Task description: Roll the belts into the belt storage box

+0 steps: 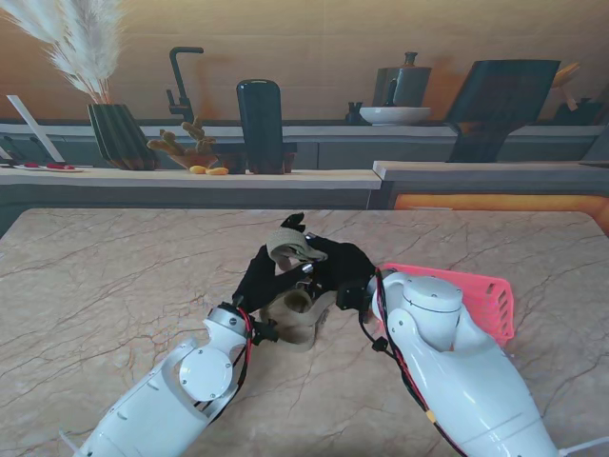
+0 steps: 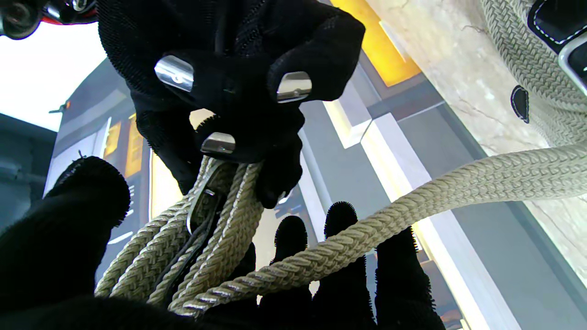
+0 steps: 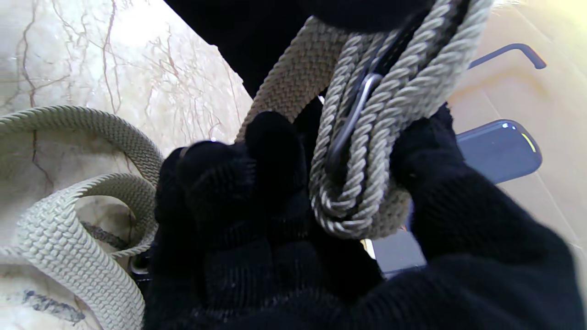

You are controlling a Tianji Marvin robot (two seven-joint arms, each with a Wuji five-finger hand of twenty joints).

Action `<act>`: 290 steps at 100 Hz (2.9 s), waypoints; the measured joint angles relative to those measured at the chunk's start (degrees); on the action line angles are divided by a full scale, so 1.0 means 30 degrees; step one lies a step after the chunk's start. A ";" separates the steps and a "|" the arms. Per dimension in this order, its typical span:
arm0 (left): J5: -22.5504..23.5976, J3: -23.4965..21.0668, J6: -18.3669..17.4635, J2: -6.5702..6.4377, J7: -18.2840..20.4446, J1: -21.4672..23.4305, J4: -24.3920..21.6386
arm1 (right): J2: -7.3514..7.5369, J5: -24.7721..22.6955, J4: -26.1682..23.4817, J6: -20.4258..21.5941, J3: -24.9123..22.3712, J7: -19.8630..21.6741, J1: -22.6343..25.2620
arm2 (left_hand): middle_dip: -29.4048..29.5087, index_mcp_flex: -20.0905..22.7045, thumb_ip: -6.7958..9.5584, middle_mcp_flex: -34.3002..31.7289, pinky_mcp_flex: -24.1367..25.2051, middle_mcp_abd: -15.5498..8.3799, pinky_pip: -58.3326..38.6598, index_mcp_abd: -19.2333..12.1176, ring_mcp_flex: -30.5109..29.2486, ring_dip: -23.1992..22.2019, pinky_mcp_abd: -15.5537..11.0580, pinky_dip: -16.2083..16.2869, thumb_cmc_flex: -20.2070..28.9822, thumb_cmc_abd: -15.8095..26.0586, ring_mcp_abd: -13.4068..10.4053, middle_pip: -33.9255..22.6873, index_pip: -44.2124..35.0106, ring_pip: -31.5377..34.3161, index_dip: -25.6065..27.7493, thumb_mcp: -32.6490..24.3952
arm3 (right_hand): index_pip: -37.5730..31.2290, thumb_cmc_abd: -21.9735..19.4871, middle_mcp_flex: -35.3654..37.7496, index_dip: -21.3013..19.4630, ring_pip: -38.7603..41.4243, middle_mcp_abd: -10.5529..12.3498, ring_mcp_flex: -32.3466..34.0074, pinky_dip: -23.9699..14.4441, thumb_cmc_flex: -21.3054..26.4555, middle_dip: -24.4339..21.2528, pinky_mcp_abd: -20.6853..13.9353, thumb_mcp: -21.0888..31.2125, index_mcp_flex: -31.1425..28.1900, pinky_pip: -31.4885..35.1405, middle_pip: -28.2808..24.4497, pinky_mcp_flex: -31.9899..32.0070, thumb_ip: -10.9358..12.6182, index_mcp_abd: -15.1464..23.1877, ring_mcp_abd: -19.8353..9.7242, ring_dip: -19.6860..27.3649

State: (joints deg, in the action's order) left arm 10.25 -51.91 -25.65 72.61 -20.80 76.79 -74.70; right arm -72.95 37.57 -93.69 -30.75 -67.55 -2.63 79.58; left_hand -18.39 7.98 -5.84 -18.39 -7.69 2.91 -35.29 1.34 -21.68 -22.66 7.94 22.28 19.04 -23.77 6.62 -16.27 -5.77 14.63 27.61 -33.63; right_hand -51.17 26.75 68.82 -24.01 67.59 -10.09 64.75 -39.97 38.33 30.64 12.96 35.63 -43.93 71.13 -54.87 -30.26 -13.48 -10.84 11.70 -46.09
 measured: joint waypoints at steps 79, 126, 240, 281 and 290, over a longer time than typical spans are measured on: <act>-0.2712 -0.0479 0.0951 0.0003 0.0541 0.1151 -0.1568 | 0.0147 -0.2068 0.1006 -0.0557 0.1024 0.1278 -0.0811 | 0.0000 0.4328 -0.0339 -0.5232 -0.0298 -0.1325 -0.2404 0.0064 -0.2235 -0.0687 0.0579 0.0907 1.3258 0.5940 -0.0428 -0.1156 -1.0943 0.1671 0.1114 1.2502 | 0.0312 0.0016 -0.1895 0.0815 -0.2333 -0.0112 -0.2460 0.0206 -0.0839 -0.1129 -0.0001 -0.1906 0.0990 -0.1411 0.1757 0.1684 -0.0287 0.1573 0.0003 0.0899; -0.3846 -0.0893 0.1376 0.0071 0.0963 0.1923 -0.3275 | 0.0893 -0.9429 0.0644 -0.0956 0.1596 0.1773 -0.0477 | -0.0806 0.5384 -0.0428 -0.8702 -0.2358 -0.0099 -0.4000 -0.0735 -0.5631 -0.1154 0.0666 0.1520 1.4433 0.5917 -0.0236 -0.2217 -1.3437 0.3540 0.1337 1.2993 | 0.3710 -0.0099 -0.3276 -0.1550 -0.3462 -0.0795 -0.3727 0.0626 -0.1784 -0.1457 0.0264 0.1326 0.1177 -0.1816 0.2293 0.2445 0.1433 0.2181 0.0491 0.1403; 0.5270 0.0460 0.2287 -0.0314 -0.1319 -0.0840 -0.0019 | 0.2813 -1.9705 -0.2275 0.8191 0.0463 0.0584 0.2543 | -1.1480 0.7830 0.0029 -1.5050 -1.0203 -0.0367 -1.1947 -0.0698 -1.4713 -0.6061 0.2315 0.1360 0.7623 -0.2176 0.0520 -1.4750 -1.8987 1.6196 0.4143 -0.0862 | 0.8132 0.0922 -0.5858 -0.3384 -0.8366 -0.1179 -0.5322 0.1071 -0.7338 -0.2628 0.0889 -0.0001 0.3108 -0.3567 0.5166 0.2573 0.2272 0.1469 0.0573 0.3323; 0.8280 0.1282 0.2419 -0.0540 -0.2620 -0.1855 0.1237 | 0.2674 -2.2831 -0.1128 0.8284 0.2160 0.0088 0.1022 | -1.1578 0.9543 0.0029 -1.5755 -1.0319 -0.0367 -1.2625 -0.0714 -1.5165 -0.6087 0.2797 0.1355 0.7793 -0.2187 0.0608 -1.4750 -1.8985 1.6641 0.2503 0.0080 | 0.7646 0.0197 -0.2436 -0.3749 -0.6679 -0.1268 -0.2017 0.1075 -0.8095 -0.2814 0.1702 -0.0301 -0.0371 -0.2332 0.4325 0.0786 0.2267 0.0877 0.0933 0.3169; 0.8090 0.1228 0.2381 -0.0625 -0.2308 -0.1893 0.1242 | 0.2880 -2.4912 -0.1057 0.9605 0.2076 0.1377 0.0837 | -1.1581 0.9752 0.0029 -1.5756 -1.0319 -0.0367 -1.2626 -0.0708 -1.5166 -0.6086 0.2797 0.1354 0.7808 -0.2187 0.0691 -1.4750 -1.8986 1.6647 0.2503 0.0100 | 0.8759 0.1765 -0.3929 -0.3965 -0.7102 -0.0877 -0.2716 0.1321 -0.8565 -0.2821 0.1440 0.0062 0.1988 -0.2401 0.4436 0.1233 0.2256 0.0237 0.0398 0.3184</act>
State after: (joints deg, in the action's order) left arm 34.52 -48.23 -18.51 70.73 -27.73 71.11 -70.97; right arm -64.31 -37.17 -96.86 -1.93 -61.32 1.50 82.09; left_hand -53.13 37.24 -5.76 -65.65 -38.65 1.81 -73.17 -0.78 -67.18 -40.92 16.33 26.34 42.46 -30.33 8.69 -60.52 -62.72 64.57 35.12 -33.33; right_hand -24.89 32.04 57.04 -35.91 46.29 -12.72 56.60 -36.01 12.64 22.18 17.28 35.81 -37.97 63.93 -41.56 -26.56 -6.72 -10.13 12.89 -36.54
